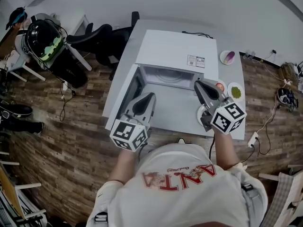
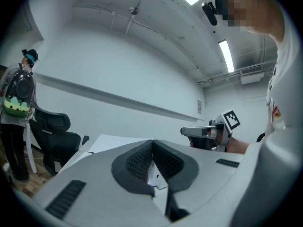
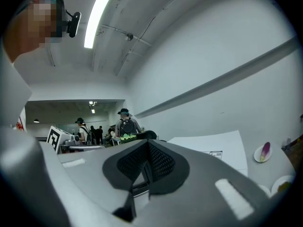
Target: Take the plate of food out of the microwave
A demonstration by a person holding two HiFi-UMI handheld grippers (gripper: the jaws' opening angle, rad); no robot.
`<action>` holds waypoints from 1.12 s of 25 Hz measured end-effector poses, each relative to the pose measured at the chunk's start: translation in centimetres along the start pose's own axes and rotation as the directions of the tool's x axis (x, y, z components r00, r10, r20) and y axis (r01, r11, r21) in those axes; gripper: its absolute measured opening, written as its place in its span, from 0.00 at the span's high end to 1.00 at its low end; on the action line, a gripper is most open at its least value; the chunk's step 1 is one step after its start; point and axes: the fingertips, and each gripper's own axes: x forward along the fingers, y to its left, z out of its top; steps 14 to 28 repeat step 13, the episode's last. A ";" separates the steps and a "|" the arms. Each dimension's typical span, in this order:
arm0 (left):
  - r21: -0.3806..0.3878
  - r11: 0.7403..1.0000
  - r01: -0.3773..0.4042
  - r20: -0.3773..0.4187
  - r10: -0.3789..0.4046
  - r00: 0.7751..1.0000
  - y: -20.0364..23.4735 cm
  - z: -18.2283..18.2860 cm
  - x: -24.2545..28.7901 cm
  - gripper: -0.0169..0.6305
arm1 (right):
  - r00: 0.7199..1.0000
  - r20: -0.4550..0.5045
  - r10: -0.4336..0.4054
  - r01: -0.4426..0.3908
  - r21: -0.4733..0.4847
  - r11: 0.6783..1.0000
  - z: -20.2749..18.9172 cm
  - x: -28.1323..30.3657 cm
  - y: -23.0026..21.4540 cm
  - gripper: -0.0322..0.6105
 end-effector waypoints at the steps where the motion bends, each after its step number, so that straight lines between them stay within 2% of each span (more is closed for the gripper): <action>1: 0.000 1.000 0.001 0.001 -0.001 1.000 0.0 0.0 0.1 0.96 | 1.000 -0.004 0.009 -0.009 0.009 1.000 -0.2 0.2 0.2 0.95; 9: 0.003 1.000 0.018 -0.003 -0.018 1.000 -0.2 0.0 0.9 0.96 | 1.000 -0.013 0.027 -0.026 0.059 0.998 -1.5 0.2 0.3 0.95; 28: 0.002 1.000 0.022 -0.005 -0.022 1.000 -0.5 0.0 1.1 0.96 | 0.999 -0.009 0.031 -0.030 0.063 0.998 -1.4 -0.1 0.0 0.95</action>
